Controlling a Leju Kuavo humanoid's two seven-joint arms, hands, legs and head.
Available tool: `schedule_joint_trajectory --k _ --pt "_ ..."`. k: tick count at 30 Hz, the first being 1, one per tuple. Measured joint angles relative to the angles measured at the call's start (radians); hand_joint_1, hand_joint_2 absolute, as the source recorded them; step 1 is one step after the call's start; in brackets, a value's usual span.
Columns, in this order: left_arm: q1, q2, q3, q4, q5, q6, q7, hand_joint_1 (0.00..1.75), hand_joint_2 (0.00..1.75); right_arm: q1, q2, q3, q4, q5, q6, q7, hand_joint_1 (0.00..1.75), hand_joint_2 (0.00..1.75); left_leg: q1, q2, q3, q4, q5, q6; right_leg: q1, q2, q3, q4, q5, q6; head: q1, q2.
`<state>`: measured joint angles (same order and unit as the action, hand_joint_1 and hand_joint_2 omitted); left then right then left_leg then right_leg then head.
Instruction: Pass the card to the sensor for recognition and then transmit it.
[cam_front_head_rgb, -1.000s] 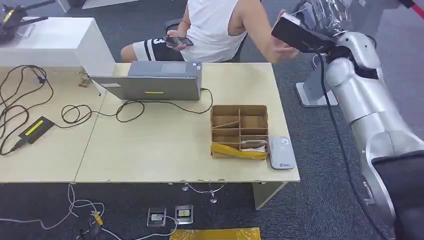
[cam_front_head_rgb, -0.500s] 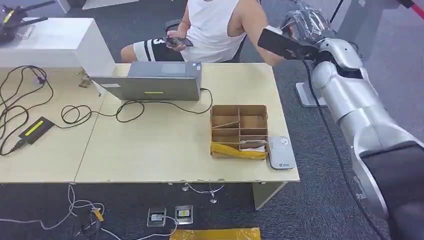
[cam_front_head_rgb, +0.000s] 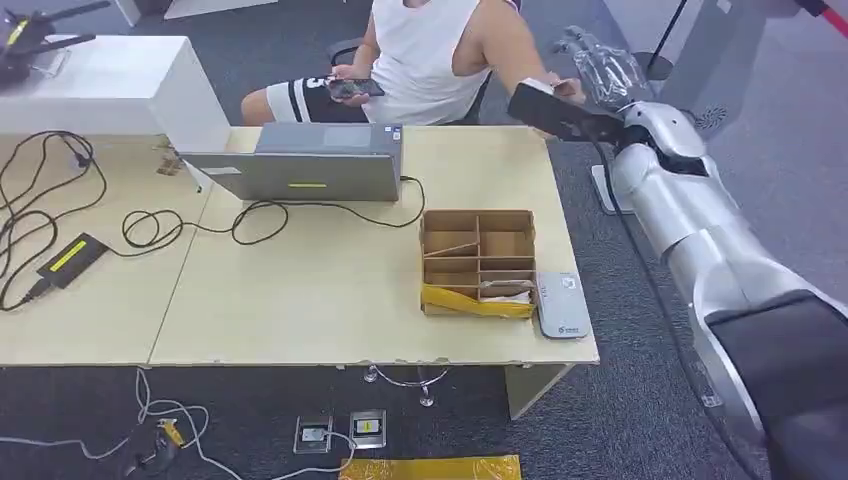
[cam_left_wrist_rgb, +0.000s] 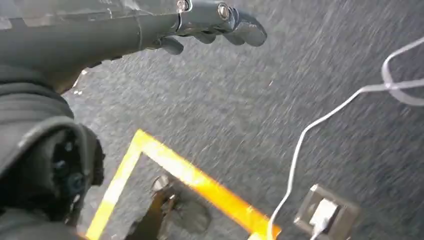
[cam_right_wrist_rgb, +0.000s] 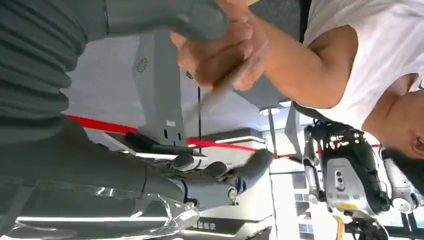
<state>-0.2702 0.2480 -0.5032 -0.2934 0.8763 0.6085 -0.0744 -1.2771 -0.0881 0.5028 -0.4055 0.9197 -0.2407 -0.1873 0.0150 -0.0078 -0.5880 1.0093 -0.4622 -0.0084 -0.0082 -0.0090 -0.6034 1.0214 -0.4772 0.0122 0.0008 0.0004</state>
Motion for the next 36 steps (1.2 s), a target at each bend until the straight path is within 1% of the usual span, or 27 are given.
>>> schedule_joint_trajectory --k 3,7,9,11,12,14,16,18,21,22,24,26,28,29,32,34,36 --pt "-0.002 0.025 0.0 0.003 0.002 0.007 -0.018 0.0 0.0 0.004 0.0 0.0 0.003 -0.027 -0.016 -0.015 0.0 1.75 0.0 0.0 0.0 0.0 0.0 0.0 0.0 0.0 0.0 0.0 0.0 0.0 0.0 0.0" --pt "-0.003 0.058 0.0 0.003 0.001 0.002 -0.018 0.0 0.0 0.009 0.0 -0.011 0.003 -0.106 -0.021 -0.079 0.0 1.75 0.0 0.001 0.0 0.0 0.0 0.0 0.0 0.001 0.0 0.0 0.0 0.0 0.0 0.0" --pt "-0.001 0.064 0.0 0.004 0.003 -0.002 -0.018 0.0 0.0 0.01 0.004 -0.023 0.001 -0.163 0.011 -0.125 0.0 1.75 0.0 0.001 0.0 0.0 0.0 0.0 0.0 0.001 0.0 0.0 0.0 0.0 0.0 0.0" --pt "0.005 0.064 0.001 0.004 0.01 -0.003 -0.018 0.0 0.0 0.012 0.006 -0.036 -0.012 -0.224 0.06 -0.174 0.0 1.75 0.0 0.001 0.0 0.0 0.0 0.0 0.0 0.002 0.0 0.0 0.0 0.0 0.0 0.0" --pt "0.008 0.064 0.002 0.004 0.013 -0.003 -0.018 0.0 0.0 0.014 0.009 -0.04 -0.022 -0.245 0.078 -0.188 0.0 1.75 0.0 0.002 0.0 0.0 0.0 0.0 0.0 0.003 0.0 0.0 0.0 0.0 0.0 0.0" --pt "0.014 0.063 0.003 0.005 0.017 -0.003 -0.024 0.0 0.0 0.024 0.011 -0.051 -0.053 -0.289 0.122 -0.202 0.0 1.75 0.0 0.002 0.001 0.0 0.0 0.0 0.0 0.003 0.0 0.0 0.0 0.0 0.0 0.0" --pt "0.02 0.059 0.003 0.006 0.021 -0.001 -0.03 0.0 0.0 0.047 0.011 -0.053 -0.099 -0.331 0.166 -0.203 0.0 1.75 0.0 0.002 0.001 0.0 0.0 0.0 0.0 0.003 0.0 0.0 0.0 0.0 0.0 0.0" --pt "0.027 0.055 0.004 0.006 0.022 0.0 -0.034 0.0 0.0 0.077 0.011 -0.054 -0.154 -0.369 0.202 -0.195 0.0 1.75 0.0 0.002 0.001 0.0 0.0 0.0 0.0 0.003 0.0 0.0 0.0 0.0 0.0 0.0" --pt "0.031 0.048 0.004 0.008 0.023 0.0 -0.036 0.0 0.0 0.109 0.007 -0.054 -0.223 -0.389 0.225 -0.191 0.0 1.75 0.0 0.003 0.001 0.0 0.0 0.0 0.0 0.004 0.0 0.0 0.0 0.0 0.0 0.0" --pt "0.032 0.046 0.005 0.008 0.023 0.001 -0.037 0.0 0.0 0.116 0.006 -0.054 -0.245 -0.408 0.242 -0.188 0.0 1.75 0.0 0.003 0.002 0.0 0.0 0.0 0.0 0.004 0.0 0.0 0.0 0.0 0.0 0.0" --pt "0.032 0.044 0.006 0.009 0.024 0.003 -0.041 0.0 0.0 0.134 -0.003 -0.054 -0.288 -0.462 0.302 -0.17 0.0 1.75 0.0 0.004 0.002 0.0 0.0 0.0 0.0 0.004 0.0 0.0 0.0 0.0 0.0 0.0" --pt "0.034 0.041 0.01 0.009 0.027 0.006 -0.049 0.0 0.0 0.17 -0.016 -0.054 -0.35 -0.536 0.374 -0.134 0.0 1.75 0.0 0.004 0.003 0.0 0.0 0.0 0.0 0.004 0.001 0.0 0.0 0.0 0.001 0.0" --pt "0.036 0.038 0.011 0.009 0.031 0.01 -0.053 0.0 0.0 0.211 -0.03 -0.054 -0.41 -0.579 0.407 -0.098 0.0 1.75 0.0 0.004 0.003 0.0 0.0 0.0 0.0 0.004 0.001 0.0 0.0 0.0 0.0 0.0" --pt "0.037 0.037 0.013 0.01 0.034 0.011 -0.059 0.0 0.0 0.238 -0.043 -0.053 -0.463 -0.602 0.419 -0.063 0.0 1.75 0.0 0.004 0.003 0.0 0.0 0.0 0.0 0.004 0.002 0.0 0.0 0.0 0.001 0.0" --pt "0.039 0.031 0.019 0.011 0.041 0.02 -0.062 0.0 0.0 0.335 -0.072 -0.05 -0.588 -0.611 0.416 -0.003 0.0 1.75 0.0 0.004 0.003 0.0 -0.001 0.0 0.0 0.004 0.002 -0.001 0.0 0.0 0.0 0.0" --pt "0.039 0.026 0.019 0.012 0.044 0.027 -0.062 0.0 0.0 0.39 -0.089 -0.049 -0.654 -0.602 0.409 0.017 0.0 1.75 -0.001 0.004 0.003 0.0 -0.001 0.0 -0.001 0.004 0.002 -0.001 0.0 0.0 0.001 0.0" --pt "0.039 0.022 0.021 0.012 0.045 0.031 -0.062 0.0 0.0 0.422 -0.099 -0.049 -0.691 -0.595 0.4 0.026 0.0 1.75 -0.001 0.006 0.004 0.0 -0.001 0.0 -0.001 0.004 0.001 -0.001 0.0 0.0 0.0 0.0"
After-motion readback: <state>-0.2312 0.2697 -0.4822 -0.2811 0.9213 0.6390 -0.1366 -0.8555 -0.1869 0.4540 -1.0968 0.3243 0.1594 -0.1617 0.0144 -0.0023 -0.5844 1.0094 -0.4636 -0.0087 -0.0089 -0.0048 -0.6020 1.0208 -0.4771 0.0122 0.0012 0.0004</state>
